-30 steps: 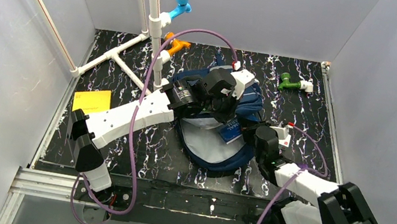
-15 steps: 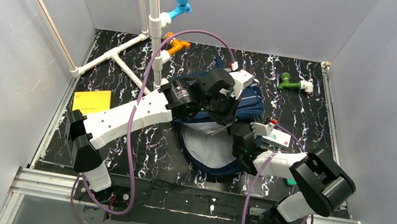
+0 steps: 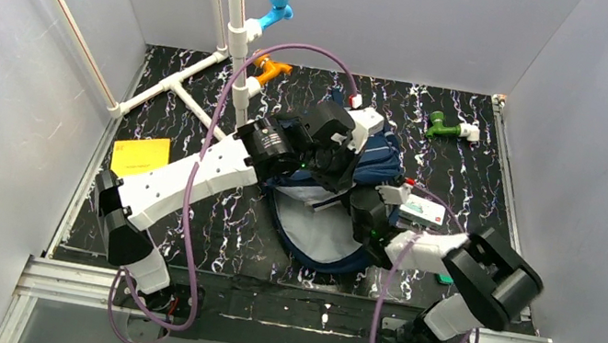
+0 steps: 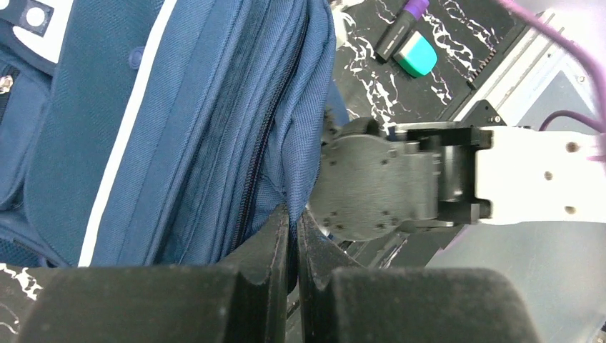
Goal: Pack the student bag
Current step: Place the book in the student bag.
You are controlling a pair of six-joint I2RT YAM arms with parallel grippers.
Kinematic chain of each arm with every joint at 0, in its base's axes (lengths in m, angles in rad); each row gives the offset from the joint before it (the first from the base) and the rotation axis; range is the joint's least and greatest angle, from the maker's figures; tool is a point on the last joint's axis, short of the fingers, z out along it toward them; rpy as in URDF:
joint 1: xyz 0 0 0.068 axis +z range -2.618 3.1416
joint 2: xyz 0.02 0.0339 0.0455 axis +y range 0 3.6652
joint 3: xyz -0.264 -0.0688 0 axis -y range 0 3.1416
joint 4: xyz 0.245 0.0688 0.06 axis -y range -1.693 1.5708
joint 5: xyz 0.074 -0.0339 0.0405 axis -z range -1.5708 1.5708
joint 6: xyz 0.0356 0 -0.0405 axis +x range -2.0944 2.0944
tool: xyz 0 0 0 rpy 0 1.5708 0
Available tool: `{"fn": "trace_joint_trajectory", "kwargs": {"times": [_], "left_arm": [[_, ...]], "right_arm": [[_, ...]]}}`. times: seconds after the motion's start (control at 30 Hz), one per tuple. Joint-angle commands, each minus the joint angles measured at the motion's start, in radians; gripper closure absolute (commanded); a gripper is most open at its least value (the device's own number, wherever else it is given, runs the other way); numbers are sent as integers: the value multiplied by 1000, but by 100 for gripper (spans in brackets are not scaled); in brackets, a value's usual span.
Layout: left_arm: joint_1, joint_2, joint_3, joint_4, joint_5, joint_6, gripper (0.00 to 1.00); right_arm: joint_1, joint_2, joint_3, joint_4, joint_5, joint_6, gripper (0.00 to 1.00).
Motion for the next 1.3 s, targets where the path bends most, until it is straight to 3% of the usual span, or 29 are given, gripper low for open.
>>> {"fn": "trace_joint_trajectory", "kwargs": {"times": [0.0,0.13,0.27,0.4,0.5,0.67,0.8,1.0,1.1,1.27], "left_arm": [[-8,-94,43,-30,14,26,100],[-2,-121,-10,-30,-8,31,100],[0,-127,-66,-8,-25,51,100],[0,-131,-173,52,-25,17,100],[0,-137,-255,113,-5,-20,100],[-1,-131,-354,206,-24,-60,100],[0,-80,-348,204,-25,-77,100],[11,-25,-301,210,-75,-60,100],[23,-38,-261,224,-68,-52,100],[50,-61,-188,251,-232,20,100]], "right_arm": [[-2,-190,-66,-298,-58,-44,2],[-2,-383,-114,-572,-92,-46,2],[0,-585,-72,-890,-112,-156,2],[-8,-725,170,-1345,-94,-378,2],[-8,-795,288,-1525,-75,-484,2],[-8,-831,422,-1568,-68,-650,5],[-8,-818,542,-1632,-30,-746,6],[-8,-854,524,-1640,-71,-883,2],[-8,-845,429,-1649,-102,-843,2],[-8,-830,290,-1389,-312,-652,1]]}}
